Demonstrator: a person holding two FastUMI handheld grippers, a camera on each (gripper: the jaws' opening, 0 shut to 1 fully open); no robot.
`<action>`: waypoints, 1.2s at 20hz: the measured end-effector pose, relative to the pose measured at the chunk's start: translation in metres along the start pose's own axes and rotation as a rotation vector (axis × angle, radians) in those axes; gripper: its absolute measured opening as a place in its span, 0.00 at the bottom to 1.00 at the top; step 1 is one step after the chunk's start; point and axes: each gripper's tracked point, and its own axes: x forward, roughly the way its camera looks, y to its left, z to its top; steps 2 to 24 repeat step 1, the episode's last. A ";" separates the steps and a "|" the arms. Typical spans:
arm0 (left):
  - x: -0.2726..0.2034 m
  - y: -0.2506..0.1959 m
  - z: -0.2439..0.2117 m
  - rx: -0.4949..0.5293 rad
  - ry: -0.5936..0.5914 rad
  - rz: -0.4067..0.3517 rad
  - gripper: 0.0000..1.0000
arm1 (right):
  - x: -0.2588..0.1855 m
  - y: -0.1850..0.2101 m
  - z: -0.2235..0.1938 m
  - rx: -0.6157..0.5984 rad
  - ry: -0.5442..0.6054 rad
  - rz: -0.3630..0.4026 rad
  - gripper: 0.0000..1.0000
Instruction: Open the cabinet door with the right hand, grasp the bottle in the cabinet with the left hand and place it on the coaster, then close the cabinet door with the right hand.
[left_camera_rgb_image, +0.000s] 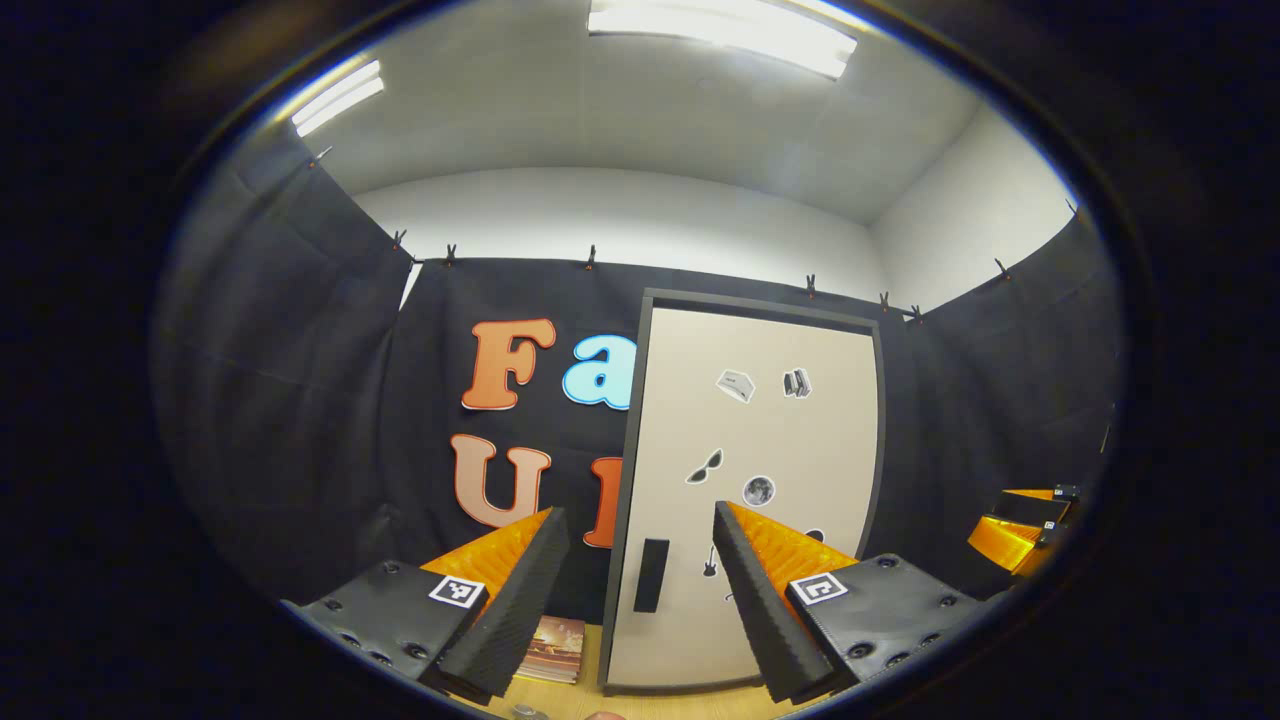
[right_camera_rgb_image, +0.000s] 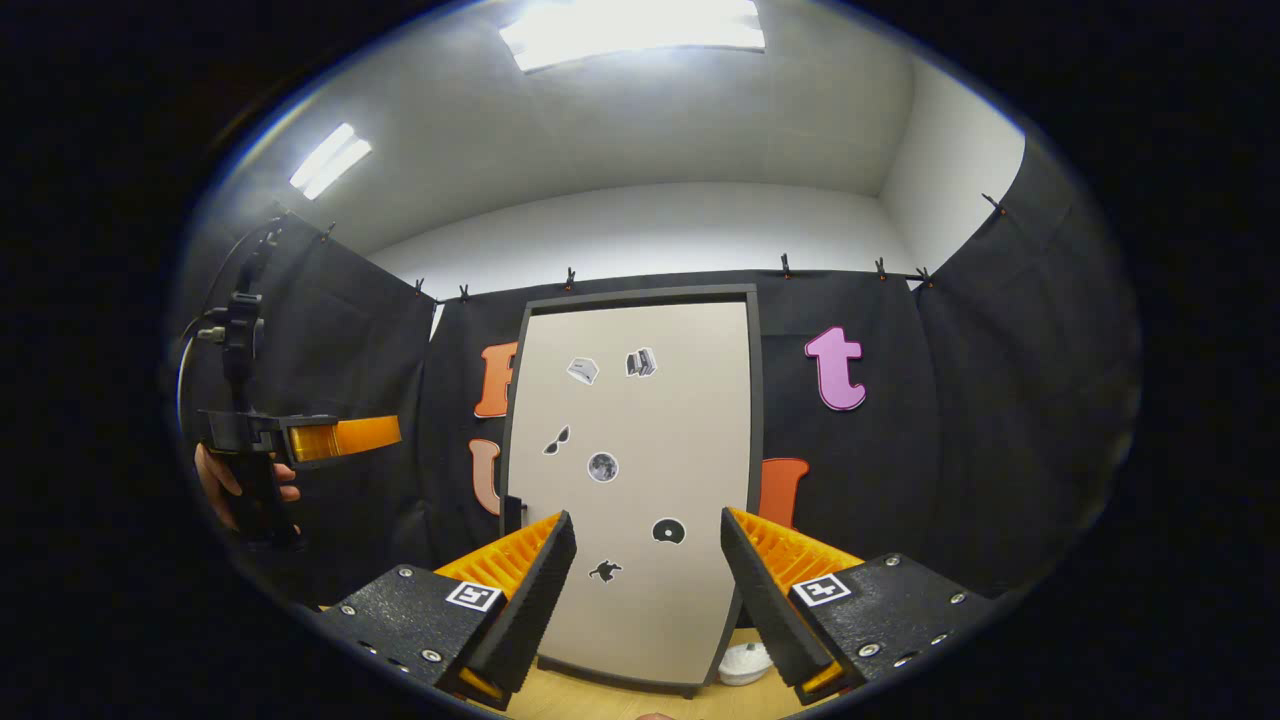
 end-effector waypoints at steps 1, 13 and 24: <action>-0.002 -0.001 -0.003 0.002 0.002 -0.004 0.95 | -0.001 0.000 0.000 0.001 -0.003 -0.001 0.90; -0.002 -0.001 -0.003 0.002 0.002 -0.004 0.95 | -0.001 0.000 0.000 0.001 -0.003 -0.001 0.90; -0.002 -0.001 -0.003 0.002 0.002 -0.004 0.95 | -0.001 0.000 0.000 0.001 -0.003 -0.001 0.90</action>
